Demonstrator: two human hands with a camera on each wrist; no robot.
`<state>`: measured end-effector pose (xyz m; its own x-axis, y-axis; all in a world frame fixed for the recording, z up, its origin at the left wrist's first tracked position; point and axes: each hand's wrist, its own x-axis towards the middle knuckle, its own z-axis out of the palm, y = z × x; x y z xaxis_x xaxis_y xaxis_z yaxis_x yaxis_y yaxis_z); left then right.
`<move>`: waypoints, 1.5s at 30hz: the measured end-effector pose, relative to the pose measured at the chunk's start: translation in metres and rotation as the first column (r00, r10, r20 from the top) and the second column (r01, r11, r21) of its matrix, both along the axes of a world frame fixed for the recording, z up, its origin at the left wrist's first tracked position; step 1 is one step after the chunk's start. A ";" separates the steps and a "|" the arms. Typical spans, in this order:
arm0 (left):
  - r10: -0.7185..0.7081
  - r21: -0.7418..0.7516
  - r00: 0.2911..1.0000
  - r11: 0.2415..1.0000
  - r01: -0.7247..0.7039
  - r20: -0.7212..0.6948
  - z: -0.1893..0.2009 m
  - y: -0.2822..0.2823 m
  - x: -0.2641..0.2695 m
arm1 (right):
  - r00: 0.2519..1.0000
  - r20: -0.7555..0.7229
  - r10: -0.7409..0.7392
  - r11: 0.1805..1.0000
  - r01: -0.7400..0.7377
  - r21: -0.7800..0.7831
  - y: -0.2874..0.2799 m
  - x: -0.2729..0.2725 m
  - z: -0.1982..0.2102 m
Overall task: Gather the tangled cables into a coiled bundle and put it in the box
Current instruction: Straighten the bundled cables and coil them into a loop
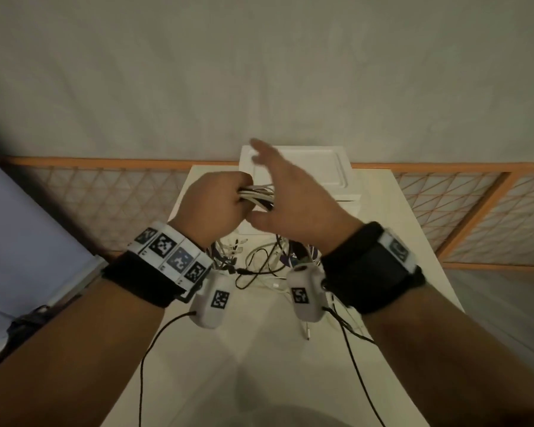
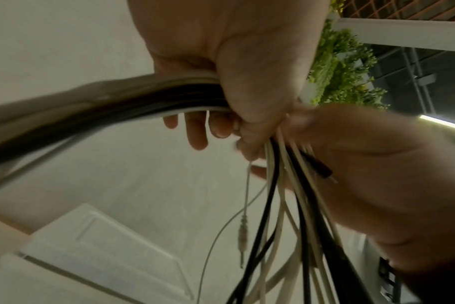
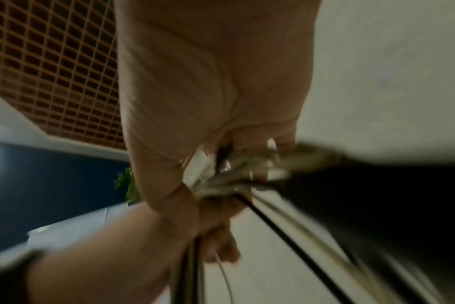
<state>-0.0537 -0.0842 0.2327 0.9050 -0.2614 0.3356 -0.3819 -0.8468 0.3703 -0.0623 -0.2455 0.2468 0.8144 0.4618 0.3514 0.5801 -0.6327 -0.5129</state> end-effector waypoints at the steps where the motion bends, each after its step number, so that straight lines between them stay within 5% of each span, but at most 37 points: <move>1: -0.027 0.005 1.000 1.000 0.027 0.009 -0.001 -0.001 -0.002 | 0.999 -0.039 0.010 0.997 -0.013 -0.070 0.007 0.004 -0.007; 5: 0.050 0.017 0.999 0.999 -0.050 -0.009 -0.007 0.016 -0.001 | 0.994 -0.076 -0.074 0.984 0.060 -0.167 0.002 0.011 -0.036; 11: 0.109 -0.025 0.980 0.993 -0.114 -0.169 -0.028 0.031 -0.002 | 0.951 -0.309 -0.033 0.999 0.029 -0.015 -0.002 0.008 -0.061; 27: -0.087 -0.217 0.929 0.976 0.007 -0.361 -0.032 0.033 -0.020 | 0.974 -0.221 -0.044 0.996 0.025 -0.084 -0.008 0.008 -0.071; 33: -0.218 -0.430 0.826 0.902 -0.033 -0.520 -0.025 0.034 -0.017 | 0.978 -0.208 0.022 0.994 -0.043 -0.098 -0.006 0.006 -0.069; 37: -0.220 -0.349 0.727 0.937 -0.029 -0.650 -0.021 0.023 -0.016 | 0.983 -0.175 0.049 0.981 -0.080 -0.176 -0.004 0.004 -0.066; 41: -0.092 -0.178 0.823 0.984 -0.011 -0.561 -0.027 0.014 -0.014 | 0.972 -0.227 0.061 0.996 -0.074 -0.052 -0.004 0.004 -0.069; 45: -0.038 -0.188 0.901 0.981 -0.048 -0.432 -0.028 0.020 -0.016 | 0.958 -0.283 -0.046 0.980 0.099 0.175 -0.015 0.006 -0.081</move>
<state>-0.0695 -0.0645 0.2045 0.9727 -0.2274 -0.0456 -0.1438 -0.7455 0.6508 -0.0561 -0.2608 0.1655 0.9204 0.3463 0.1814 0.3551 -0.5465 -0.7585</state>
